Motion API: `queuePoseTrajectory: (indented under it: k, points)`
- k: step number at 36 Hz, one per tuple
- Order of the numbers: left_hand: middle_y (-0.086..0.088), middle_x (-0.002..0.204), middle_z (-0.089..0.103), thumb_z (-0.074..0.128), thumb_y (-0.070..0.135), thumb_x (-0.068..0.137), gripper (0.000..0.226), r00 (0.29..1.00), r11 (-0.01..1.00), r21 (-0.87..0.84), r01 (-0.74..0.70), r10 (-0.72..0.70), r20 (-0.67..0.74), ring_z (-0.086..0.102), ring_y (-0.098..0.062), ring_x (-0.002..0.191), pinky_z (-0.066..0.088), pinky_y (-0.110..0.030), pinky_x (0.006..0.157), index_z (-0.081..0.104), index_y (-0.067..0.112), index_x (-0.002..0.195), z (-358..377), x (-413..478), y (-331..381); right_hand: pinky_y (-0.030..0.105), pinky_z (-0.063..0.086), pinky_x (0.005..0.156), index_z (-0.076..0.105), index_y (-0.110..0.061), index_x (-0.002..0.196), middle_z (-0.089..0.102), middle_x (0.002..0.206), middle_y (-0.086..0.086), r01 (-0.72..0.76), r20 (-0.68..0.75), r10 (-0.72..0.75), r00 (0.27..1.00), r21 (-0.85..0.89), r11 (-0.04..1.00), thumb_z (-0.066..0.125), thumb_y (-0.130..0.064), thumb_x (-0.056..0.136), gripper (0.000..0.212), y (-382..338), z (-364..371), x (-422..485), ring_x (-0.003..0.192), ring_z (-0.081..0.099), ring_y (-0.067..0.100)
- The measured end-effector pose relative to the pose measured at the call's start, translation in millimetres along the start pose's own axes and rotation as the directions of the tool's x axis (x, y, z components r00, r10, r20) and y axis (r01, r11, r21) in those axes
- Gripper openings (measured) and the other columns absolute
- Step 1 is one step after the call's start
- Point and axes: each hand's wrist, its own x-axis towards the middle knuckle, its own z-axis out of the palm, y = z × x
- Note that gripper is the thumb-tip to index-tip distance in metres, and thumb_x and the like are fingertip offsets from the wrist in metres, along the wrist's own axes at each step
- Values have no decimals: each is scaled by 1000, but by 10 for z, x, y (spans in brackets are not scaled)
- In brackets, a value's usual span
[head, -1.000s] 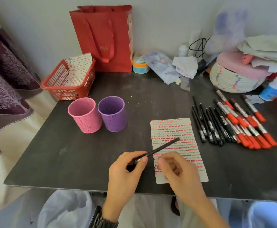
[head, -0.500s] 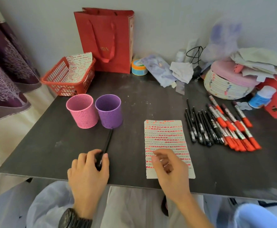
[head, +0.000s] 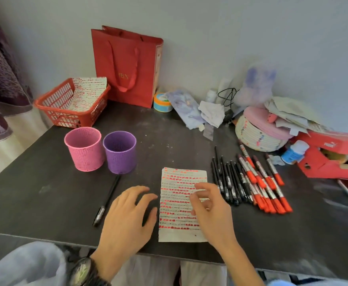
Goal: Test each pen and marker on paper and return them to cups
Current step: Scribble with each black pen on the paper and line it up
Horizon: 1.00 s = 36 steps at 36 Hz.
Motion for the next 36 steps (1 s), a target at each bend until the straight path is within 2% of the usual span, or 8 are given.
queuePoseTrajectory:
  k: [4,9,17,23,26,29,33,36]
  points:
    - [4,140,58,68,35,92,36,988,997,-55,-46,54,148,53,-21,134,43,-42,110,67,28,127,168,129,92,10,41,59,46,-48,106,66,92,-24,-38,1,42,999,-385,922,60,-43,97,17,89,-303,324,77,62,-6]
    - [7,153,47,50,47,99,42,970,998,-63,-1,16,243,42,-17,144,21,-36,119,58,36,139,291,131,57,17,39,56,49,-40,100,61,85,-19,-72,-38,62,997,-661,747,57,-49,96,12,197,-488,582,71,56,-5]
    - [14,161,33,40,52,102,46,959,995,-95,37,-9,283,25,-9,151,5,-27,120,48,44,146,273,123,29,26,38,53,54,-28,92,57,78,-10,-71,-29,93,995,-868,491,48,-57,96,29,249,-392,744,67,56,9]
    - [15,161,32,39,51,102,46,954,995,-85,50,-22,299,23,-7,151,3,-25,121,47,43,147,273,144,31,33,46,60,50,-21,96,59,86,-1,-103,-46,133,990,-880,463,47,-52,99,31,234,-301,742,77,62,21]
    - [15,161,32,38,52,103,46,953,996,-77,49,-24,301,23,-7,151,4,-25,121,46,43,147,277,139,31,28,39,53,53,-19,89,58,78,-2,-165,-78,186,979,-843,512,50,-47,98,30,212,-320,738,67,57,16]
    - [16,162,30,35,53,103,47,953,996,-78,46,-21,303,22,-6,151,5,-26,121,45,44,148,285,133,25,27,32,47,54,-20,82,60,70,-2,-255,-133,228,965,-692,675,50,-44,98,30,185,-368,681,59,54,11]
    - [15,161,31,35,52,103,47,955,996,-81,45,-19,295,22,-6,151,4,-25,122,46,43,147,282,128,26,28,40,54,61,-21,85,68,74,0,-317,-146,286,947,-289,903,51,-34,101,22,136,-397,512,60,59,11]
    - [17,162,29,34,53,103,47,955,996,-77,40,-15,295,20,-5,151,1,-24,120,44,44,148,283,123,28,21,45,48,64,-19,95,69,70,-4,-339,-81,354,932,153,928,50,-25,103,18,67,-323,302,50,56,4]
